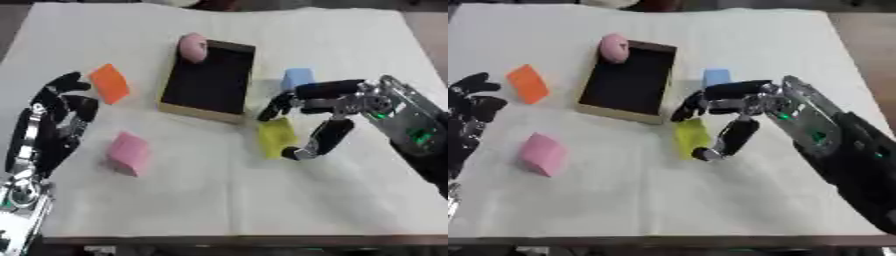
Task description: Pick up objects on the table and place them in the box.
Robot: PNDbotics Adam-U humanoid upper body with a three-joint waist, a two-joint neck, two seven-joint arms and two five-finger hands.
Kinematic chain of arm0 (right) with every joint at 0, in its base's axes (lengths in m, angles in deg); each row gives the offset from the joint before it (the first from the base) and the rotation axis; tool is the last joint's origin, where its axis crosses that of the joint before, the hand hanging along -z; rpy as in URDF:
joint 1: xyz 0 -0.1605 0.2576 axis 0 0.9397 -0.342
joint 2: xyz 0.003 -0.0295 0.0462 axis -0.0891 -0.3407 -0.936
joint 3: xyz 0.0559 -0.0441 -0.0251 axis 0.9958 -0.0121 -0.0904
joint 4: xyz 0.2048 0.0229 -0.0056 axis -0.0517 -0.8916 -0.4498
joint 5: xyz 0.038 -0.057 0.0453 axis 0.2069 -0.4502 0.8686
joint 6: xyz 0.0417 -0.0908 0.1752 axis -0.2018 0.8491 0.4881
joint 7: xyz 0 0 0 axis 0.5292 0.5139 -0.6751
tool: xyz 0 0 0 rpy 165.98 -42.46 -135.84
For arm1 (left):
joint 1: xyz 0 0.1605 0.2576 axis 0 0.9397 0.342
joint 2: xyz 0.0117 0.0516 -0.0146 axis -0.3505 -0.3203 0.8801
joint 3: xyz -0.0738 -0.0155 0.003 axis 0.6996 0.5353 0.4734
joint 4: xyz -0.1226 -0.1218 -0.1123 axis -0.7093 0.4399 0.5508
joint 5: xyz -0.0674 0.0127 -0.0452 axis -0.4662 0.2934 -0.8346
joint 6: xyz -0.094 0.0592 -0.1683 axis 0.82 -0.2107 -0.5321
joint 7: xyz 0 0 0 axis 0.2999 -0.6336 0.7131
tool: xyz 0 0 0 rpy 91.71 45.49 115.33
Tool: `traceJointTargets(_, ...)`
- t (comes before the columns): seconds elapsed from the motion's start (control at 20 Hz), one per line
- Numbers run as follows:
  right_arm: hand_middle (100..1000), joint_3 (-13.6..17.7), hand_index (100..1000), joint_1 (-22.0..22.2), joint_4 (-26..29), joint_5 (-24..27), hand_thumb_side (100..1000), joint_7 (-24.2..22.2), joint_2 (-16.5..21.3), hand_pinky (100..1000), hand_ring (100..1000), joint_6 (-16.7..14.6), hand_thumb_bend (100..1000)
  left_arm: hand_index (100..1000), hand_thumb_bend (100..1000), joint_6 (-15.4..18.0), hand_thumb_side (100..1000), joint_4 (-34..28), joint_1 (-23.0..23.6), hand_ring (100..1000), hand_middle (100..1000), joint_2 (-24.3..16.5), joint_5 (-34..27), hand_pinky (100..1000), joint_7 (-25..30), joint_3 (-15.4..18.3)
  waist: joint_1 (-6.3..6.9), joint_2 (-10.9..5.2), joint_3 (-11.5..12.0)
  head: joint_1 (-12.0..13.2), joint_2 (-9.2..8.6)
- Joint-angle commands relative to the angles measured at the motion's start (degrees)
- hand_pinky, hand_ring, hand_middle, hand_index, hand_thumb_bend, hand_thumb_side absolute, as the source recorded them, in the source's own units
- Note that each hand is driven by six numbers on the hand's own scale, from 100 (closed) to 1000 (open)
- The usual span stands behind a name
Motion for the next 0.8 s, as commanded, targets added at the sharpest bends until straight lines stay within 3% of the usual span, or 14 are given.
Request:
traceJointTargets(0.05,759,1.19,882,-0.73,-0.71,-1.33,305,1.1,0.46,816,839,-0.44,266,856,629,0.06,691,-0.76,-0.44,637,693,-0.67,-0.09,723,0.05,-0.02,-0.56,-1.82,0.06,-0.08,0.41)
traceJointTargets(0.3,701,1.87,849,-0.63,-2.19,-2.72,279,4.48,0.32,802,813,-1.07,238,856,627,0.07,692,-0.77,-0.57,636,693,-0.68,-0.07,723,0.09,-0.04,-0.58,-1.91,0.04,-0.15,0.42)
traceJointTargets(0.4,635,2.34,811,-0.66,-2.16,-2.94,262,6.92,0.35,786,782,-1.41,222,857,625,0.08,693,-0.76,-0.6,635,692,-0.66,-0.08,723,0.1,-0.06,-0.57,-1.93,0.06,-0.14,0.43)
traceJointTargets(0.8,596,5.73,779,-1.61,2.63,-2.67,268,18.09,1.47,768,743,-0.44,238,856,623,0.02,693,-0.71,-0.5,652,694,-0.58,-0.23,720,-0.1,0.0,-0.43,-2.14,-0.03,0.07,0.66)
